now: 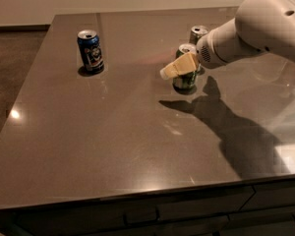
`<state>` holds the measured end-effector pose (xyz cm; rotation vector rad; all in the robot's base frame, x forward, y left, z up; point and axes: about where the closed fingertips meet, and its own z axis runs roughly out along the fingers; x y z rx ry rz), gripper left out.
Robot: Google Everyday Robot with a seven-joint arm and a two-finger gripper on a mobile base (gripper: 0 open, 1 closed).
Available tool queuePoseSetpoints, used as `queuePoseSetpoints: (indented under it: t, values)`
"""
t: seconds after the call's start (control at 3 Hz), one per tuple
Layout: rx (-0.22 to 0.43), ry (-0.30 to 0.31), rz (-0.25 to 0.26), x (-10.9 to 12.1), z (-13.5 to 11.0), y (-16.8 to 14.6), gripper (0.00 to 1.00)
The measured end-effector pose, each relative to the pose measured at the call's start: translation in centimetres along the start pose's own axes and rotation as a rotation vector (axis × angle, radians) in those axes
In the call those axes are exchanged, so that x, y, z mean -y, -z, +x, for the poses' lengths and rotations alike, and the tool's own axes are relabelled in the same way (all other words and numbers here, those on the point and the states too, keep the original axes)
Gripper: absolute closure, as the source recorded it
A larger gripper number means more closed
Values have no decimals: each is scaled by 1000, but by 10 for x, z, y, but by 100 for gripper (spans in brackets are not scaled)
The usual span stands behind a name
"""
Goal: Move green can near redbull can
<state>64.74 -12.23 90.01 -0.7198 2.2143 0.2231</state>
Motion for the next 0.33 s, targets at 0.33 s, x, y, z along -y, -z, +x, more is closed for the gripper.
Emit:
queuePoseSetpoints:
  t: [0.33]
  values:
    - [0, 0, 0, 0, 0, 0, 0]
